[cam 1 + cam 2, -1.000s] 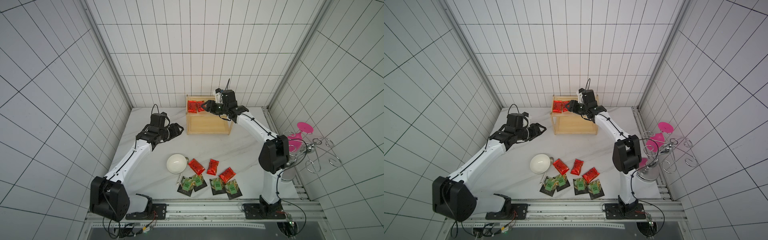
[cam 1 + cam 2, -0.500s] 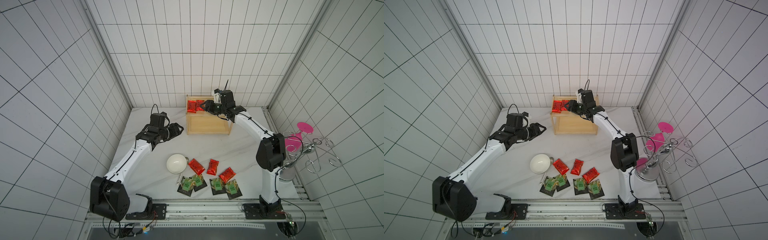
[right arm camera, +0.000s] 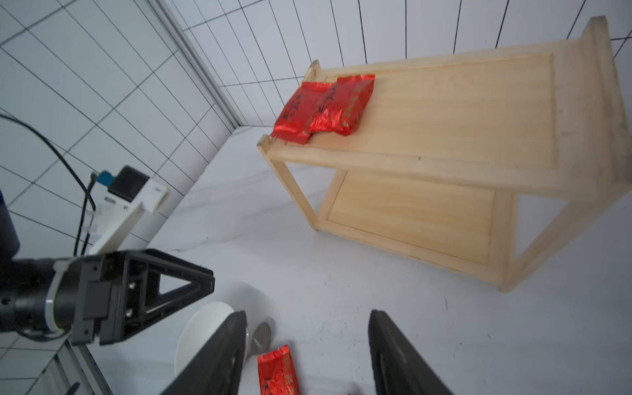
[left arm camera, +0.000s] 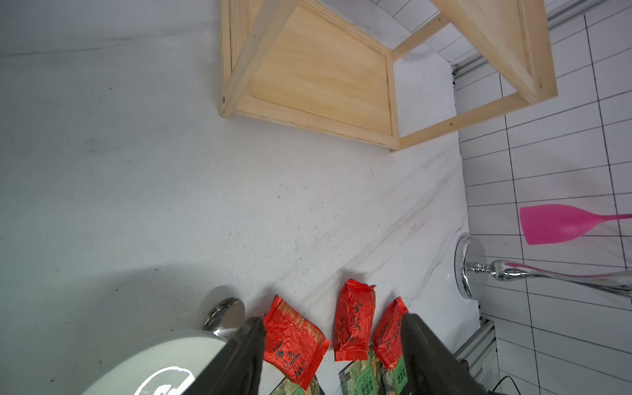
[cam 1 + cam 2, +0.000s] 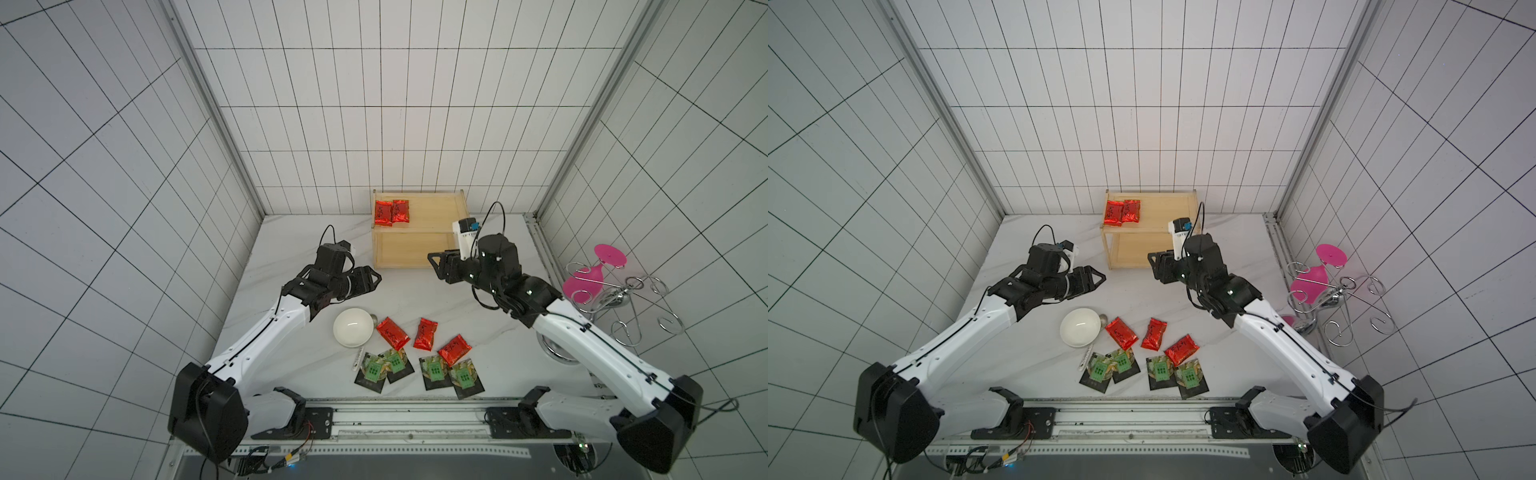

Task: Place the tea bags on the shelf by color
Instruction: Pick up the tea bag from the center of the board.

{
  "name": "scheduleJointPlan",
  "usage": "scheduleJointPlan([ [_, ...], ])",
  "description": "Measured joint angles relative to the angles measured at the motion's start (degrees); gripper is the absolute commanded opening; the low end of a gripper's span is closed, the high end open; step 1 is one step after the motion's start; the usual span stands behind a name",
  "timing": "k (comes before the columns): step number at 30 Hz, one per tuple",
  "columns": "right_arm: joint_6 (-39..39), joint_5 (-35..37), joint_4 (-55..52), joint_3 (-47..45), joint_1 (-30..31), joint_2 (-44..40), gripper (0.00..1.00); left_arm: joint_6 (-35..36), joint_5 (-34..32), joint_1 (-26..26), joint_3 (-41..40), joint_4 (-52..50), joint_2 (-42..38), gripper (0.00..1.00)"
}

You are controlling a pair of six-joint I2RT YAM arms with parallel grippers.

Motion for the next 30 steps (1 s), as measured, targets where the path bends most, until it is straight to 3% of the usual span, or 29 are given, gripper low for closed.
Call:
scheduleJointPlan([
  [4,-3.4,5.4,0.9,-14.8,7.9,-1.7,0.71,-0.1,-1.9,-3.3,-0.1,0.4,0.0,0.86],
  [8,-5.0,8.7,0.5,-19.5,14.1,1.7,0.77,-0.3,-3.1,-4.1,-1.0,1.8,0.1,0.98],
  [20,-5.1,10.1,4.0,-21.9,15.6,8.3,0.79,-2.1,-3.3,-3.8,-1.1,2.6,4.2,0.98],
  [30,-4.8,9.9,4.7,-23.6,15.6,8.9,0.78,-2.4,-2.1,-1.7,-1.2,3.5,4.2,0.98],
])
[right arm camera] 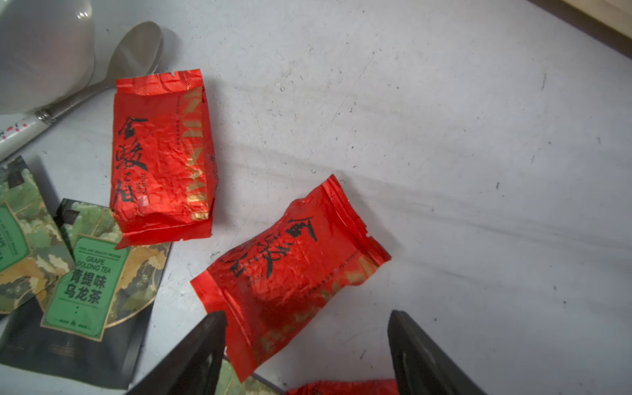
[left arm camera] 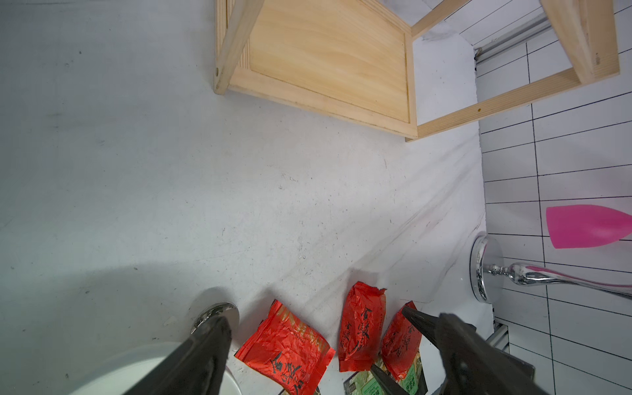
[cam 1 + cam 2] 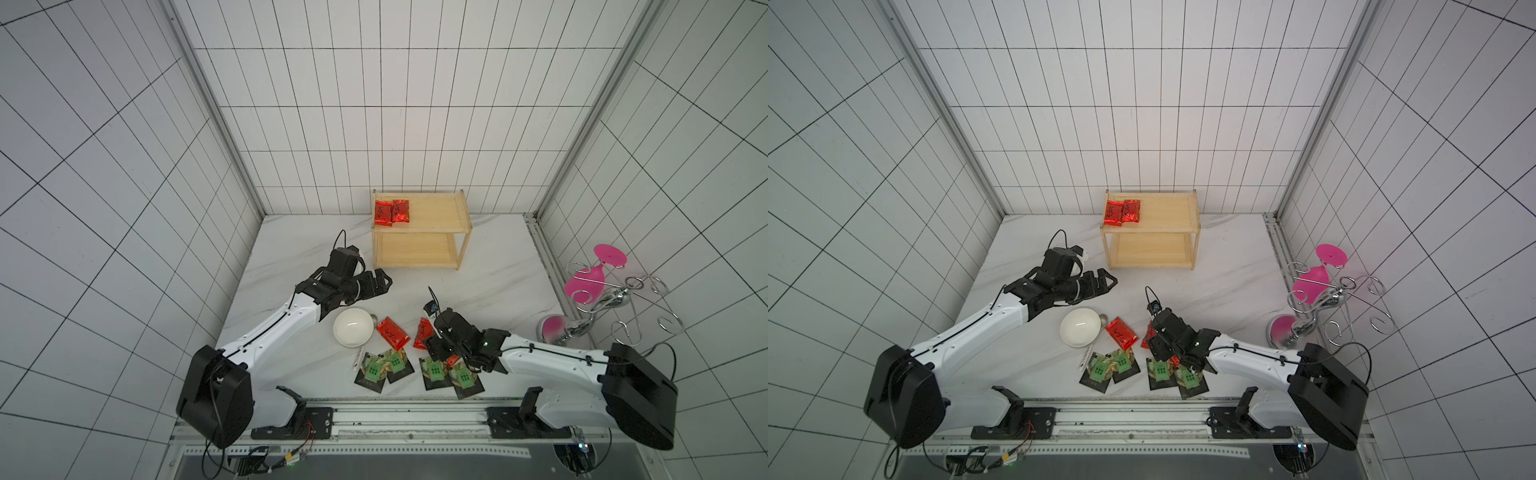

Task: Place the tea bags on the shelf by color
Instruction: Pick up the tea bag from the center of the board.

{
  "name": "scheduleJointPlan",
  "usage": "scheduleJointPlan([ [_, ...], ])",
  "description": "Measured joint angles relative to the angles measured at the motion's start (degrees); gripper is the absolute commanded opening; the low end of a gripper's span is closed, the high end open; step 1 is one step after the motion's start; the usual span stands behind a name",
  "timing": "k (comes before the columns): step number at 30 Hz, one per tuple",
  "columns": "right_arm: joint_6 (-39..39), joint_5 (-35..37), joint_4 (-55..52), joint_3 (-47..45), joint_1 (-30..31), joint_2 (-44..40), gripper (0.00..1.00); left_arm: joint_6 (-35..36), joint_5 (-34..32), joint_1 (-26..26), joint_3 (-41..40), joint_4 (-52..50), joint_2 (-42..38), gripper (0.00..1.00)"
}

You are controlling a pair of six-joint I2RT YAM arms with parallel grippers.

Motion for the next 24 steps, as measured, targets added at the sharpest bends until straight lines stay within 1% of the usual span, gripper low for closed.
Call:
scheduleJointPlan([
  [9,0.0,-0.4,0.0,0.0,-1.3,2.1,0.76,-0.3,1.3,0.5,0.0,0.3,0.9,0.98],
  [20,-0.2,-2.4,0.9,0.1,-7.6,3.5,0.74,-1.2,2.9,1.9,0.0,1.3,2.6,0.98],
  [24,-0.5,-3.8,1.7,0.3,-9.8,5.4,0.73,-2.4,5.1,1.8,-0.9,3.3,4.0,0.98],
])
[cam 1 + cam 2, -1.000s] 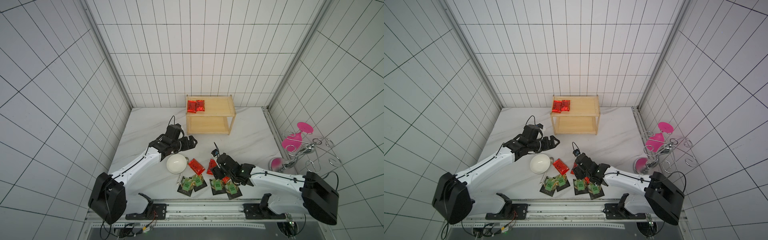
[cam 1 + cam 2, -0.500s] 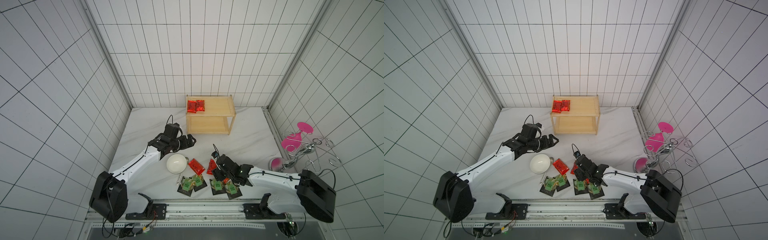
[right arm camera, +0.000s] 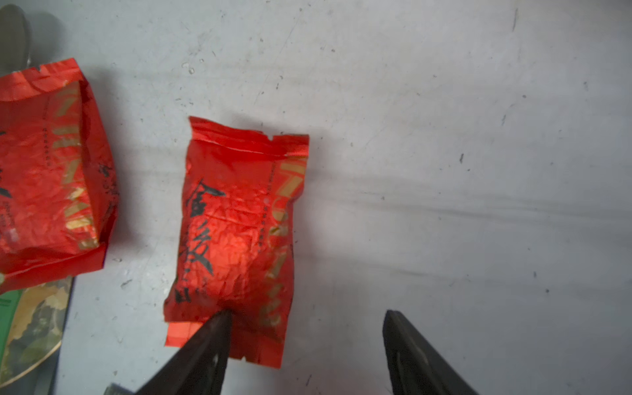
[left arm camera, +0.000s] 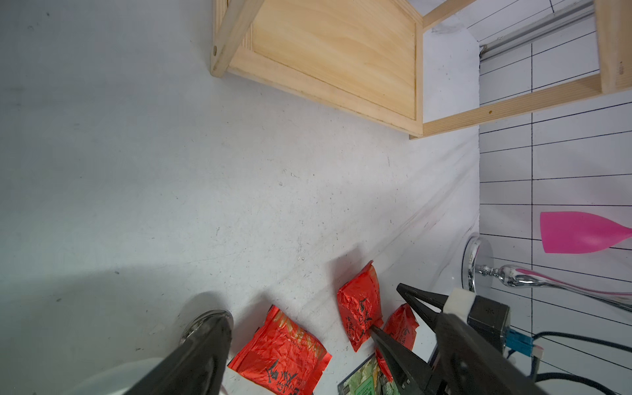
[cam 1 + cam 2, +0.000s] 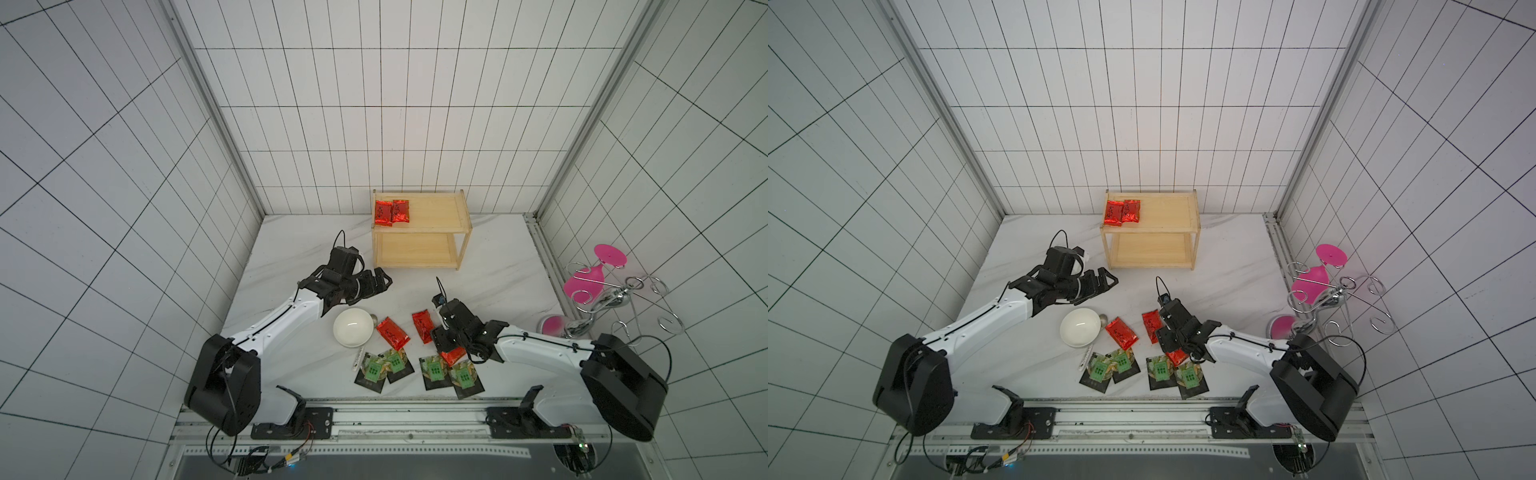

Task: Place the tea bags on the shelf by color
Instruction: Pick up the tea bag from the center of the board.

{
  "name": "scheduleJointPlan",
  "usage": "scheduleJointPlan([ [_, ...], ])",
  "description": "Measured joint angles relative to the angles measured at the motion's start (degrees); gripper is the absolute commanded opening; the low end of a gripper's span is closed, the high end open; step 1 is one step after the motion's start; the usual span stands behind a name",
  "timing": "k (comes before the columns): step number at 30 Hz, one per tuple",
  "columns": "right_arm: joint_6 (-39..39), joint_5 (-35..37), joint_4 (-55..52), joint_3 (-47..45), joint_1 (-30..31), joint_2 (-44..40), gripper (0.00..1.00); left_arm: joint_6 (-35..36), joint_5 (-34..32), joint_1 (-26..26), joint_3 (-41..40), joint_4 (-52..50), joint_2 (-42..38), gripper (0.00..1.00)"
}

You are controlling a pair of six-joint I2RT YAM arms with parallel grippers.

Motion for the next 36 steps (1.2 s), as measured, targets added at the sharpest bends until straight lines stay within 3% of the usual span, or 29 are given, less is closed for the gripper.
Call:
scheduleJointPlan([
  [4,-0.6,-1.2,0.1,1.3,-1.5,2.4,0.72,-1.2,2.3,-1.0,-1.0,2.3,1.8,0.94],
  [10,-0.5,-4.1,1.5,2.3,-4.1,1.5,0.67,-0.3,5.3,-4.0,-0.9,4.3,6.9,0.75],
  [16,2.3,-9.9,5.8,1.1,-6.0,-5.6,0.53,2.4,7.1,-5.5,0.1,3.5,11.9,0.64],
  [18,3.1,-12.5,8.3,0.0,-6.3,-7.2,0.46,3.2,7.5,-6.3,0.2,3.3,12.6,0.55],
  [23,4.3,-17.8,13.3,-1.7,-6.8,-5.3,0.3,4.7,8.7,-8.8,1.2,2.9,14.0,0.54],
  [36,6.8,-22.1,19.8,-5.2,-8.3,-0.2,0.28,7.3,9.0,-10.5,1.8,1.7,17.8,0.53],
])
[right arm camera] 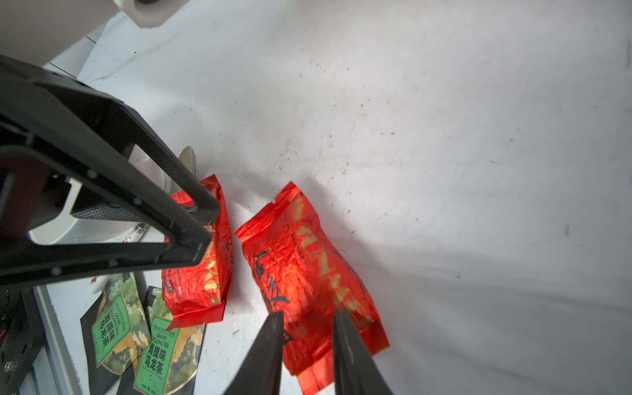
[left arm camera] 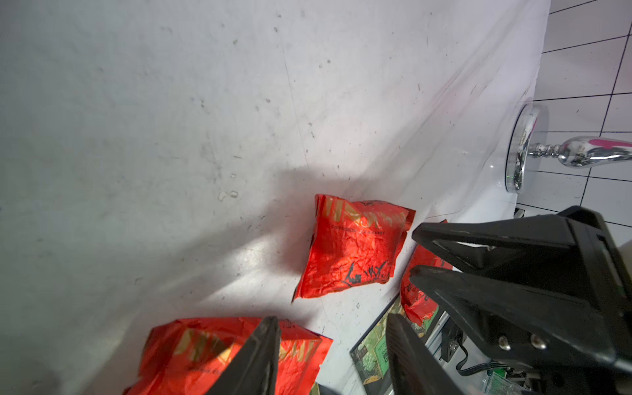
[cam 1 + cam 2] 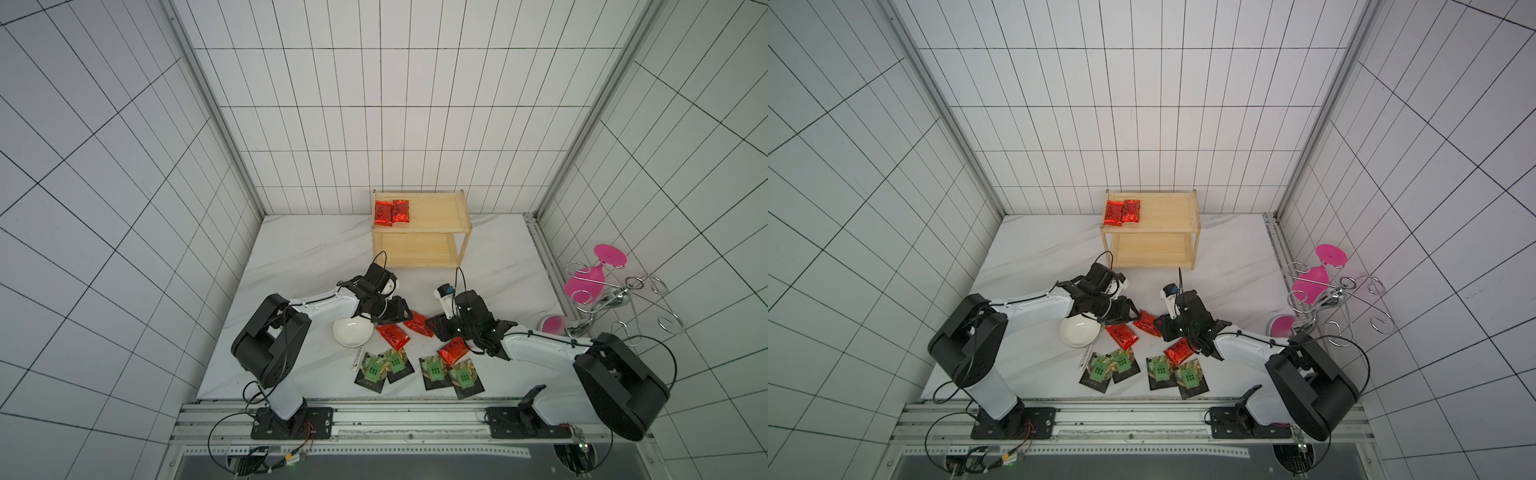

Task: Place the tea bags on the shelf by color
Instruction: Pick up the tea bag from the center of the board.

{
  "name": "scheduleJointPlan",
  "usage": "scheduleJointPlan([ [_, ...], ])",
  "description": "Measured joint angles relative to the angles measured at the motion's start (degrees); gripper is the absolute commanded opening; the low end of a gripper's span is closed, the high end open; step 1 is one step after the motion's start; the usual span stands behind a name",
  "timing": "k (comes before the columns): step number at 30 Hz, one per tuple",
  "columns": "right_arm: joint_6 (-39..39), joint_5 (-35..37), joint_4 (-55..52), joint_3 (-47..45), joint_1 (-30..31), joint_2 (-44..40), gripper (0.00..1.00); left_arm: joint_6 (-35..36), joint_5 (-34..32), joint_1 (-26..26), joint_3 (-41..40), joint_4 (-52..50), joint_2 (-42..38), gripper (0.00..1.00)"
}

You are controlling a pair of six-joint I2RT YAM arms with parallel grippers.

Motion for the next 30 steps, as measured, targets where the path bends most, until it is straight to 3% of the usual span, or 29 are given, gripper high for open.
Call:
scheduleJointPlan([
  [19,1.5,-0.1,1.1,-0.3,-1.1,2.9,0.27,1.3,0.0,-0.3,0.0,0.3,2.6,0.38],
  [30,2.1,-0.1,1.2,-0.8,-1.5,2.9,0.26,1.2,0.3,-0.3,0.4,1.6,5.0,0.24],
])
